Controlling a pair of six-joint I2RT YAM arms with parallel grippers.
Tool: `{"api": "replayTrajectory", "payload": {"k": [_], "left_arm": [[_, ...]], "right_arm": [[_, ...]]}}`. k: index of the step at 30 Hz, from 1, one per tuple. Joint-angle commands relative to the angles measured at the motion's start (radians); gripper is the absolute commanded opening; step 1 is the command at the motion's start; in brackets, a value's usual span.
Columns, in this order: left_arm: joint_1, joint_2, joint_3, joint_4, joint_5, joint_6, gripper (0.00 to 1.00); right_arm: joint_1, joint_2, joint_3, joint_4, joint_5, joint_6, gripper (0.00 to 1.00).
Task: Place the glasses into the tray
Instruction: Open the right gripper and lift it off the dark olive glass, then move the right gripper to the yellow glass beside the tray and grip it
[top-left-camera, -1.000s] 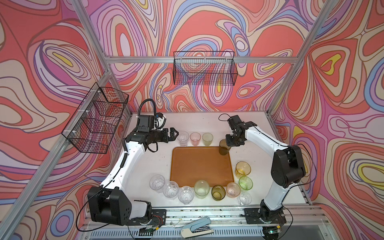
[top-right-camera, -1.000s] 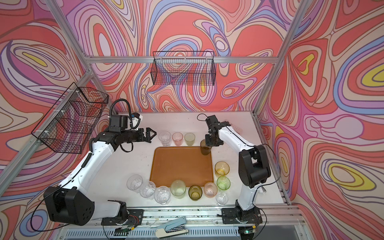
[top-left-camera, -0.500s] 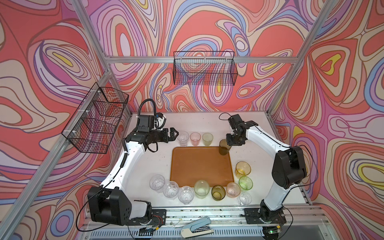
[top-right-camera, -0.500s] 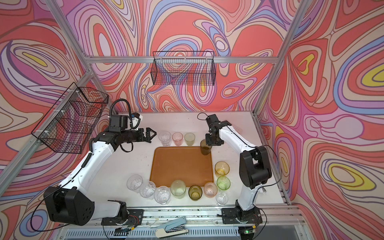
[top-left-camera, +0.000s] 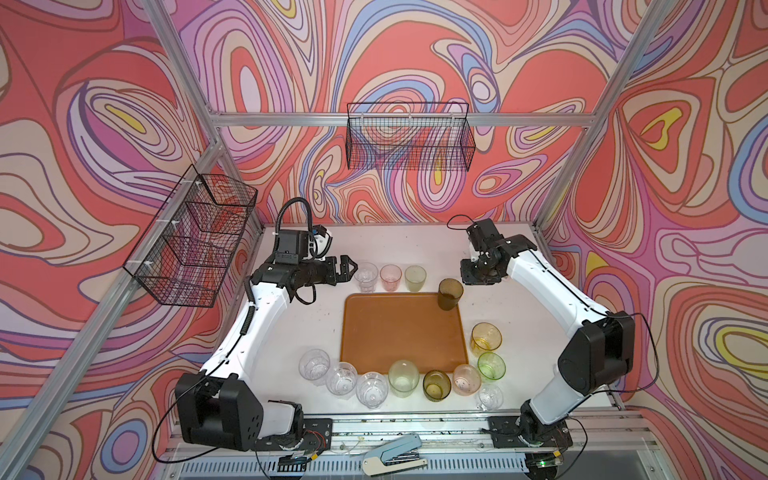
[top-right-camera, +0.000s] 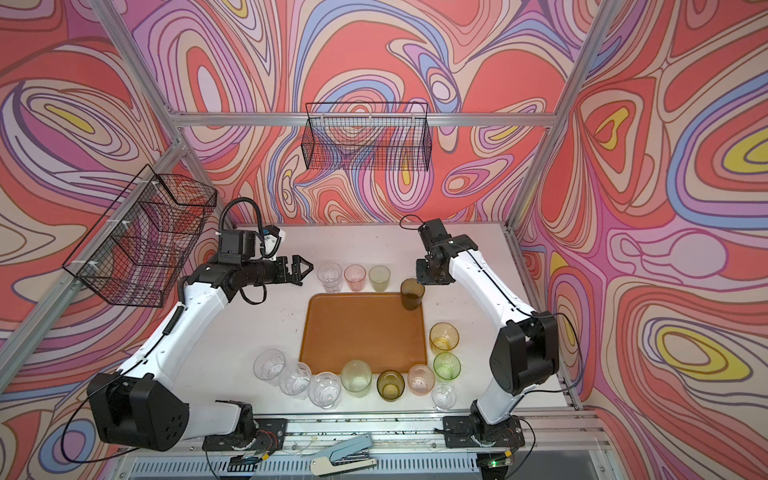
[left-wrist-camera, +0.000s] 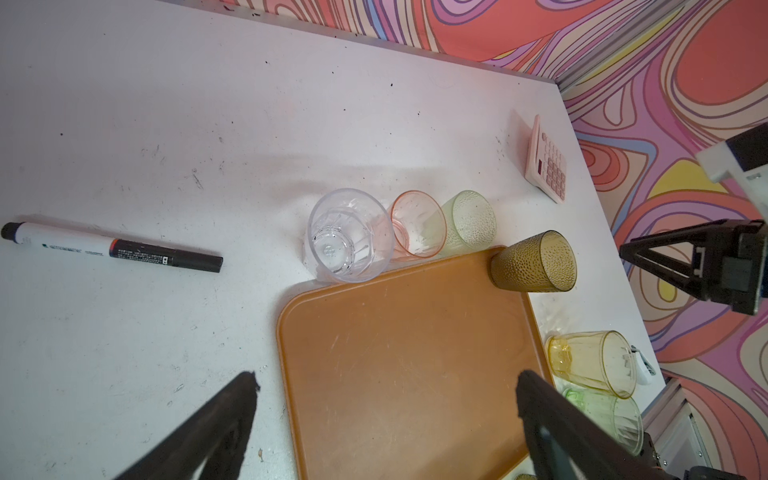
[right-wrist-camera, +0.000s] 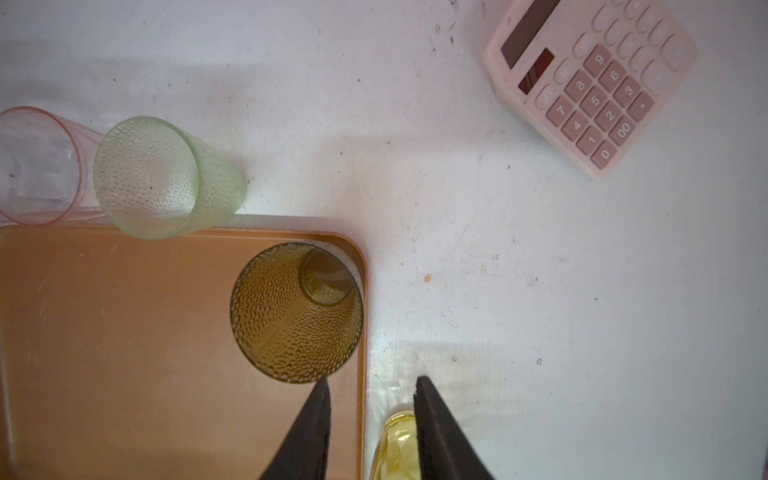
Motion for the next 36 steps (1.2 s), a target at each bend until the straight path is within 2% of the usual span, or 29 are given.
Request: {"api": "replayTrajectory", "payload": {"k": [1,17,36], "left_arm": [[0.002,-0.003,-0.013,0.016,0.011,-0.003,1.00],[0.002,0.002,-0.015,0.021,0.016,-0.008,1.00],[0.003,0.003,-0.017,0.024,0.016,-0.012,1.00]], "right_arm": [[0.011,-0.048,0.009,-0.065,0.008,0.004,0.35],[0.040,-0.199,-0.132,-0.178,-0.029,0.072,0.39],[0.116,-0.272,-0.239,-0.222,-0.052,0.157,0.41]]}}
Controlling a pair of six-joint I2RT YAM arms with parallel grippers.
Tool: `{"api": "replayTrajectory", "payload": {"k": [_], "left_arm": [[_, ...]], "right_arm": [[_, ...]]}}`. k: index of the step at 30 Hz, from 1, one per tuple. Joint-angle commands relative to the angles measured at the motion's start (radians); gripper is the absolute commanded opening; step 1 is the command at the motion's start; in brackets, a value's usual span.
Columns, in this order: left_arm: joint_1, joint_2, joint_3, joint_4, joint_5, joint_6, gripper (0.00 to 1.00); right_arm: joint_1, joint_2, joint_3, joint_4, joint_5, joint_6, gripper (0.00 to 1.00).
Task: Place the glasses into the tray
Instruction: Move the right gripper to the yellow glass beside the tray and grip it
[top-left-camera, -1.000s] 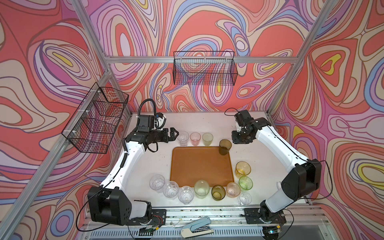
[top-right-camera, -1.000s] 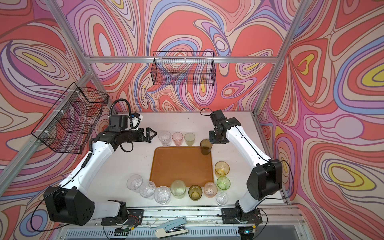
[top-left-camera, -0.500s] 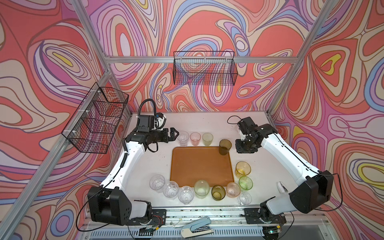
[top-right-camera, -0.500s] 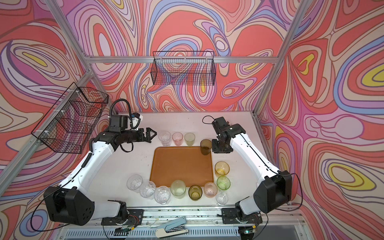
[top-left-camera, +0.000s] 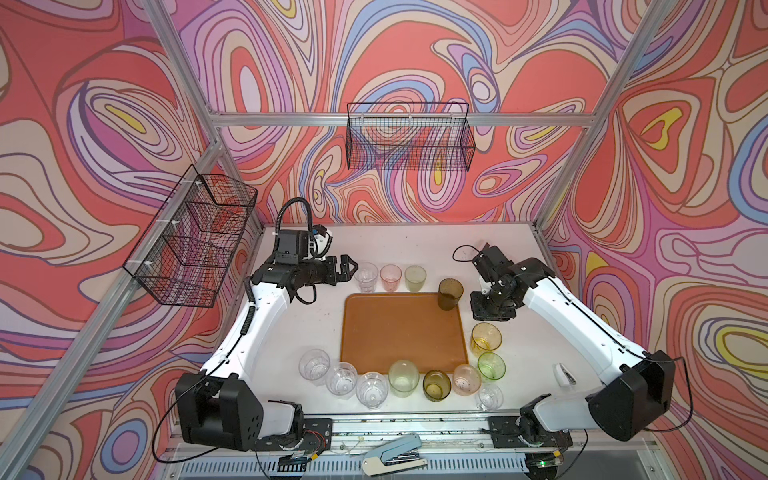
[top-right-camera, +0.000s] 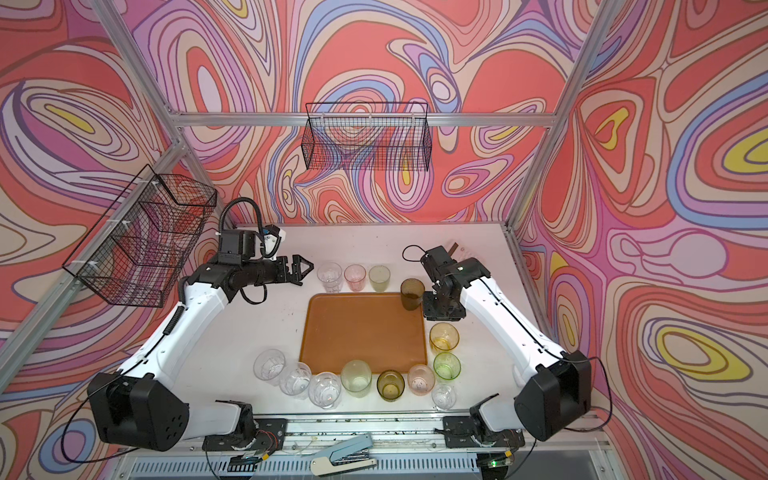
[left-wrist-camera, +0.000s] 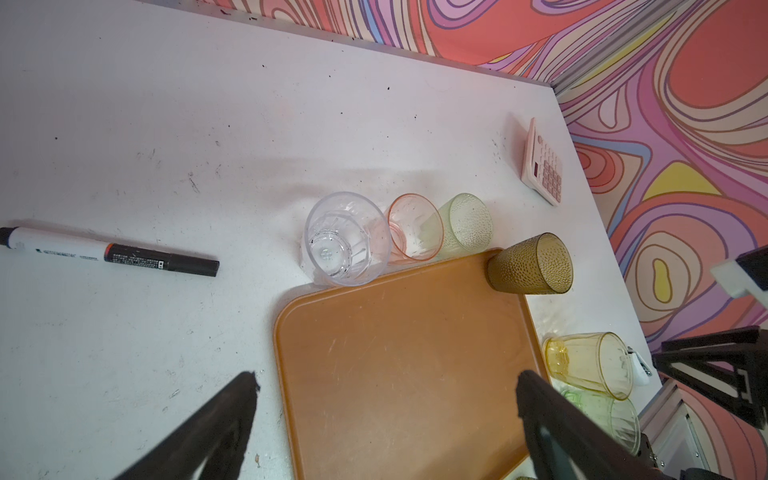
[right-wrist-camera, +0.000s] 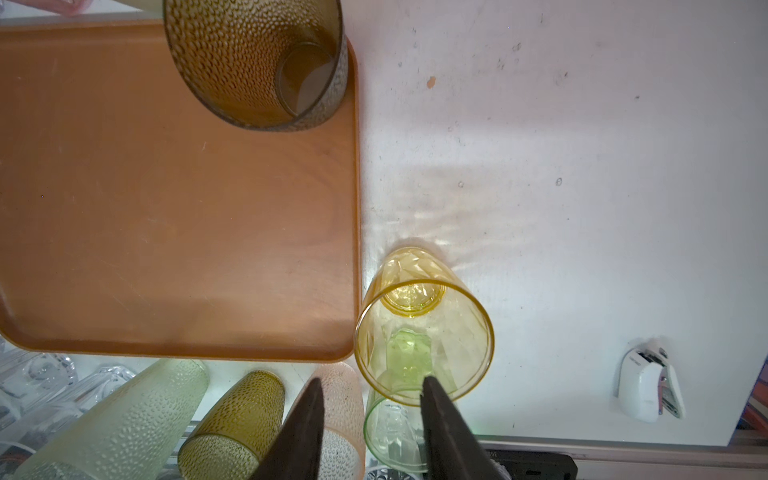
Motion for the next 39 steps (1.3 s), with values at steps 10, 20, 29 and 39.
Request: {"api": "replayTrajectory", "payload": {"k": [10,20,29,39], "left_arm": [[0.002,0.014,-0.011,0.007,0.005,-0.007,1.00],[0.002,0.015,-0.011,0.002,0.004,-0.007,1.00],[0.002,0.015,-0.011,0.004,0.006,-0.008,1.00],[0.002,0.014,-0.011,0.003,0.009,-0.010,1.00]], "right_arm": [[0.068,-0.018,-0.078,0.030,-0.014,0.050,0.42],[0.073,-0.020,-0.156,0.088,-0.037,0.067,0.41],[0.076,-0.003,-0.211,0.145,-0.040,0.070,0.34],[0.079,0.010,-0.250,0.180,-0.023,0.069,0.30]]}}
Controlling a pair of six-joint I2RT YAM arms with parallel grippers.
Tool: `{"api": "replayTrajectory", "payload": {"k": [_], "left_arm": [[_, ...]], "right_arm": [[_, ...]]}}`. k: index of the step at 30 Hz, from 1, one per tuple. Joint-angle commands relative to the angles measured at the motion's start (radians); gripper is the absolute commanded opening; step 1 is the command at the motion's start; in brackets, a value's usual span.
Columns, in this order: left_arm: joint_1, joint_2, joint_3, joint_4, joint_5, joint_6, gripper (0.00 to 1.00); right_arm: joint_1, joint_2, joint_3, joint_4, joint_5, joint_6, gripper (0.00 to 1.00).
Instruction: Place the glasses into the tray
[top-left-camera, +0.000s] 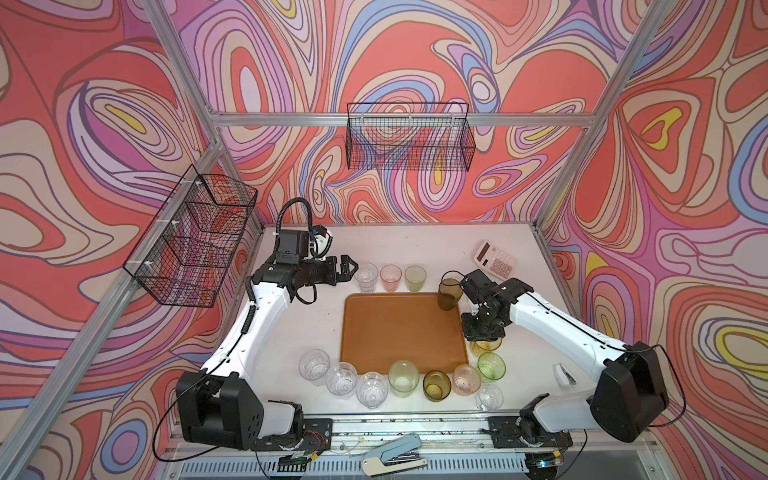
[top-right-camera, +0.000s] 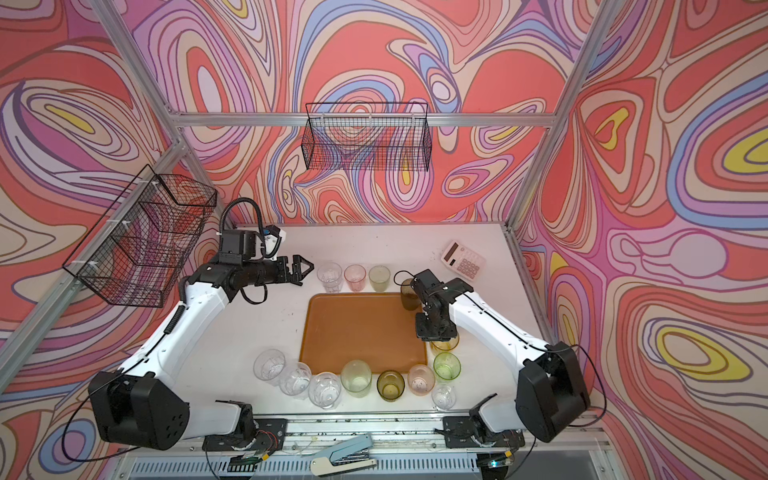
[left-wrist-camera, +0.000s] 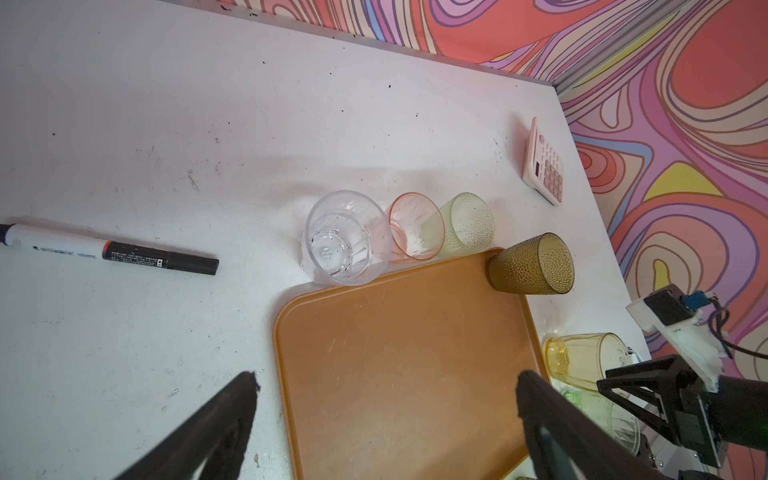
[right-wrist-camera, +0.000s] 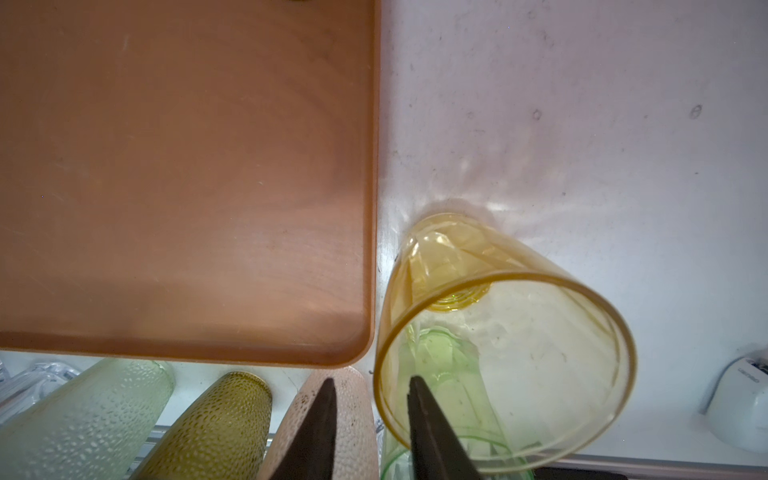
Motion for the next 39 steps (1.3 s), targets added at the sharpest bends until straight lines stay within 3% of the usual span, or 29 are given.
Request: {"api": "replayTrajectory", "payload": {"k": [1,39], "left_arm": [[0.002,0.009,-0.011,0.002,0.009,-0.006,1.00],[0.002,0.018,-0.006,0.002,0.018,-0.011,1.00]], "right_arm": [[0.007,0.010,-0.014,0.022,0.014,0.008,0.29],[0.008,0.025,0.018,0.008,0.095,-0.013,0.00]]}}
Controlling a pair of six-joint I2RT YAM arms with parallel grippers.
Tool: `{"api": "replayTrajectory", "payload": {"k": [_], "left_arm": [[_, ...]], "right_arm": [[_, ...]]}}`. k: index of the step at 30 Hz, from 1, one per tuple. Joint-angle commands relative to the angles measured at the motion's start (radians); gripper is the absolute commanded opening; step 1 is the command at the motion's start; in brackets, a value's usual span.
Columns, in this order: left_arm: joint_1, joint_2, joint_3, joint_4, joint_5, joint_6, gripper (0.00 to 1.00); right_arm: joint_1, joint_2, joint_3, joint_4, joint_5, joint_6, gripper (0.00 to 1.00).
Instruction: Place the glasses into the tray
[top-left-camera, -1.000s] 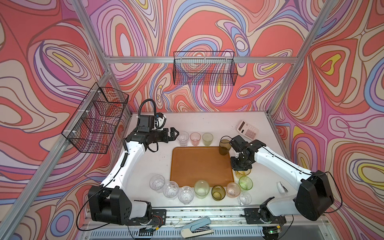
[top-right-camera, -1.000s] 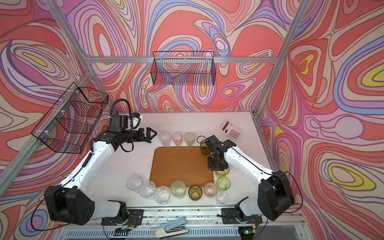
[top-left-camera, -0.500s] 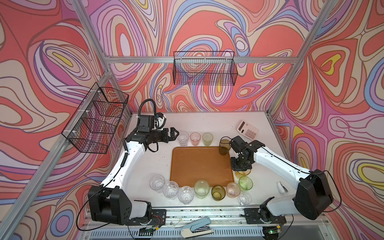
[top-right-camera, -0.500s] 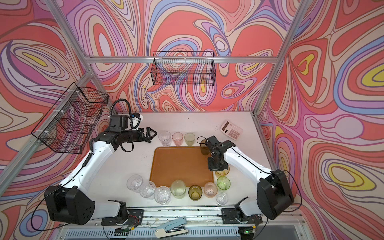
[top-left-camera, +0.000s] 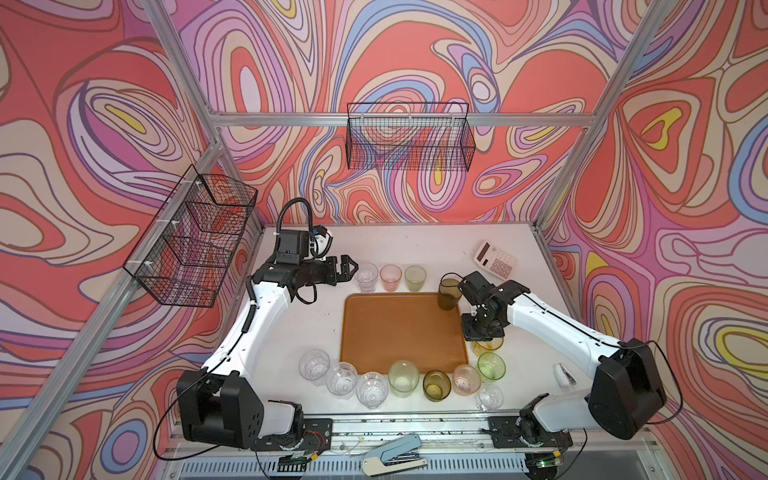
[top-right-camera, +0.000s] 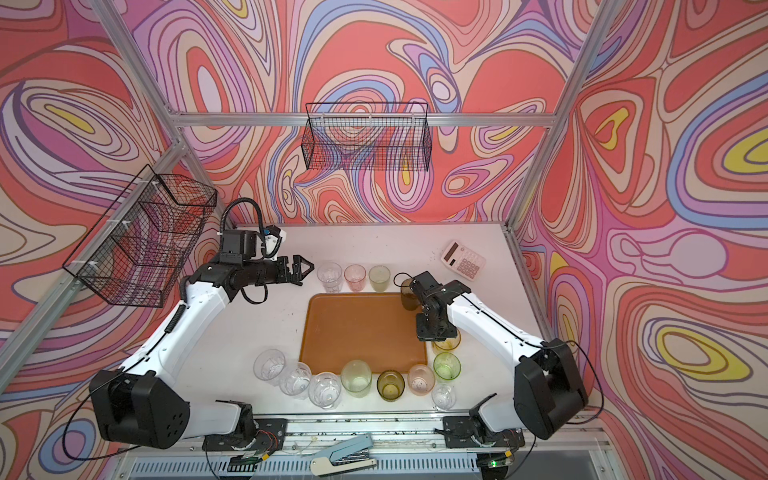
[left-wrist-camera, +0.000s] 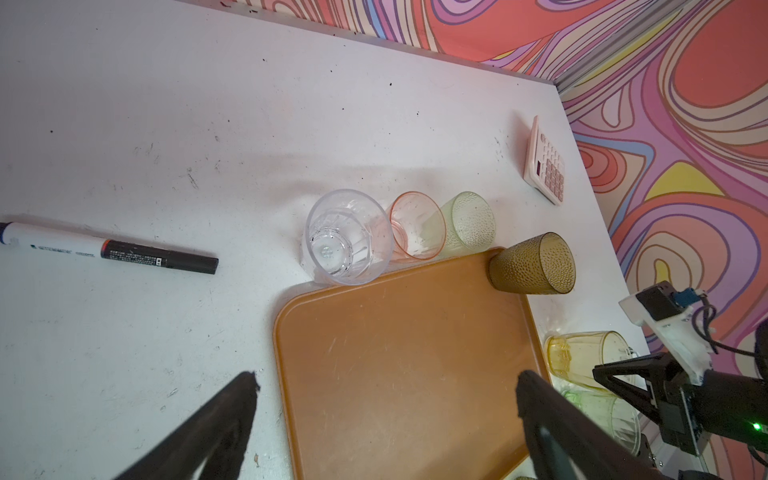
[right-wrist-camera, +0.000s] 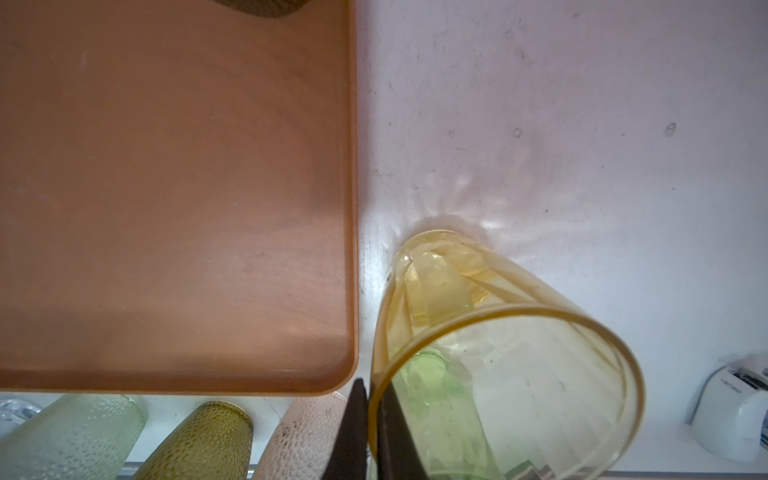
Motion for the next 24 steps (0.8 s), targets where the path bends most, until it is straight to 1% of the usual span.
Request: {"api": "replayTrajectory", "payload": {"k": [1,12,24], "left_arm": [[0.002,0.012,-0.005,0.000,0.017,-0.010,1.00],[0.002,0.009,-0.006,0.000,0.014,-0.009,1.00],[0.002,0.011,-0.008,0.002,0.016,-0.011,1.00]], "right_arm": [[0.006,0.011,0.052,-0.031,0.041,-0.017,0.00],[0.006,0.062,0.209,-0.108,0.048,-0.069,0.00],[0.018,0.129,0.305,-0.079,-0.004,-0.085,0.00]]}}
